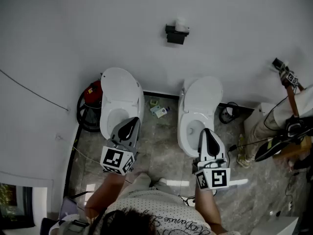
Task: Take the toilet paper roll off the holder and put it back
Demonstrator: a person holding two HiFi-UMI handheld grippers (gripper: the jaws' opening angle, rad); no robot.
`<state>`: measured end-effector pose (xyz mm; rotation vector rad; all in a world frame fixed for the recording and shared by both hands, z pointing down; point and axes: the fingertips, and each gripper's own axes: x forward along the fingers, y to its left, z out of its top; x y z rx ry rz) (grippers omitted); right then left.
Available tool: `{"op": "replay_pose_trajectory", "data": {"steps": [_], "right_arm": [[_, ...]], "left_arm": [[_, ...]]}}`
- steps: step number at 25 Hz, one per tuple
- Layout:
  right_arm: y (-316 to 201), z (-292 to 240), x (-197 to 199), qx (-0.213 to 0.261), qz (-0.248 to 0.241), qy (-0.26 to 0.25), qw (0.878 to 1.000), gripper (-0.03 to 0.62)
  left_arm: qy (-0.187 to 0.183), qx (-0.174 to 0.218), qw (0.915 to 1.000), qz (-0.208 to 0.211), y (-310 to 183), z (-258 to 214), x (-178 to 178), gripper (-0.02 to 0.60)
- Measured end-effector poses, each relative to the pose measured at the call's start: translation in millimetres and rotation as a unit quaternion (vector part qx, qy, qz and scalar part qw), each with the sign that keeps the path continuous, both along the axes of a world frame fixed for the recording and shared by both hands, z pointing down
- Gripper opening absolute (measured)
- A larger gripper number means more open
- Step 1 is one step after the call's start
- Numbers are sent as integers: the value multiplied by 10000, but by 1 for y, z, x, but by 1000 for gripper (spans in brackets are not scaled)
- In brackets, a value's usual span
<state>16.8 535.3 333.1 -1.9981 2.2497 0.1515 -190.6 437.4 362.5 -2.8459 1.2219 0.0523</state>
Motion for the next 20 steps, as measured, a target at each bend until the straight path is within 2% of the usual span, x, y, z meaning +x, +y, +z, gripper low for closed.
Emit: {"op": "replay_pose_trajectory", "data": {"steps": [9, 16, 17, 19, 20], "right_arm": [[-9, -12, 30, 230, -346, -141, 9990, 18], [-39, -12, 51, 120, -442, -67, 9989, 33], [-45, -9, 51, 60, -483, -65, 9988, 47], [-59, -4, 50, -45, -575, -101, 9983, 147], [-66, -2, 50, -79, -605, -129, 9981, 171]], "left_arm": [[145, 75, 9997, -206, -5, -9, 29, 5], [149, 119, 9989, -432, -20, -20, 47, 6], [133, 83, 9987, -485, -25, -18, 48, 16], [104, -6, 9982, -583, -38, -14, 50, 77], [84, -36, 9981, -605, -44, -13, 51, 110]]}}
